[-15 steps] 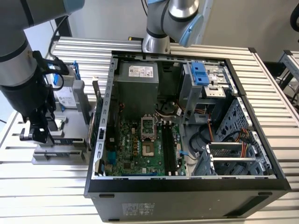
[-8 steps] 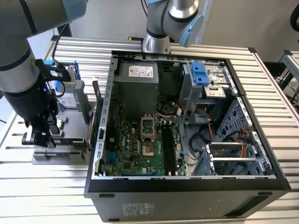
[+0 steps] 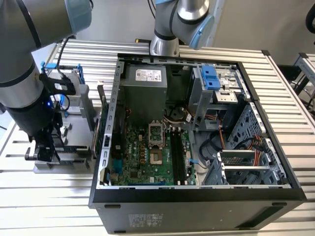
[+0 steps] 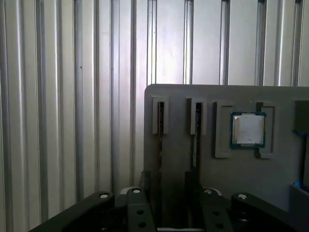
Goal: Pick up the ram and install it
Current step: 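Pick up the ram and move it above insertion slot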
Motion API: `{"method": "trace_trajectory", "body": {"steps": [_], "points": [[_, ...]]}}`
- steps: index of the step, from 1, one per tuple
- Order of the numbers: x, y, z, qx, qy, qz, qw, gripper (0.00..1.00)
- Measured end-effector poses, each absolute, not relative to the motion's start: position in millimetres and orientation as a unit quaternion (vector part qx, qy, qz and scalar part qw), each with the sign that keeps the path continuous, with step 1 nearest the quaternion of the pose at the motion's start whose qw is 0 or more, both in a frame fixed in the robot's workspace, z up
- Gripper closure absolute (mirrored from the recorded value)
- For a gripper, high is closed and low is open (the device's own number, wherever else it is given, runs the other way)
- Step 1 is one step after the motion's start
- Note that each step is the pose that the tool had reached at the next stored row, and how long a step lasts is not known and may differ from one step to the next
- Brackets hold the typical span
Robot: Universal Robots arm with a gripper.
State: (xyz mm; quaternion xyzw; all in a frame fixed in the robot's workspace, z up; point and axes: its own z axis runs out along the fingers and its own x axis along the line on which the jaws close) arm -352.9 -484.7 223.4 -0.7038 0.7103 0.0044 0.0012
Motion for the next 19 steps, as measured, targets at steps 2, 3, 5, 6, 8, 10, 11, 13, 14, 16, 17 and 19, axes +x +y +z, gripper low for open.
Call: {"method": "trace_trajectory", "body": {"steps": [2, 3, 5, 6, 8, 10, 11, 13, 14, 16, 17, 19], "points": [[-353.0, -485.2, 220.3, -0.699, 0.715, 0.004, 0.001, 0.0], [-353.0, -485.5, 218.9, -0.697, 0.717, 0.004, 0.001, 0.0], [-352.7, -486.8, 215.9, -0.694, 0.72, 0.004, 0.001, 0.0], [-352.4, -487.2, 213.9, -0.694, 0.72, 0.004, 0.001, 0.0], [-352.0, -487.9, 210.5, -0.694, 0.72, 0.004, 0.001, 0.0], [-351.9, -488.3, 206.9, -0.694, 0.72, 0.004, 0.001, 0.0], [-351.9, -488.4, 205.1, -0.694, 0.72, 0.004, 0.001, 0.0], [-351.8, -488.4, 202.3, -0.694, 0.72, 0.004, 0.001, 0.0], [-351.8, -488.5, 201.0, -0.694, 0.72, 0.004, 0.001, 0.0], [-351.7, -488.4, 198.4, -0.694, 0.72, 0.004, 0.001, 0.0], [-351.7, -488.4, 197.3, -0.694, 0.72, 0.004, 0.001, 0.0], [-351.7, -488.4, 196.2, -0.694, 0.72, 0.004, 0.001, 0.0]]}}
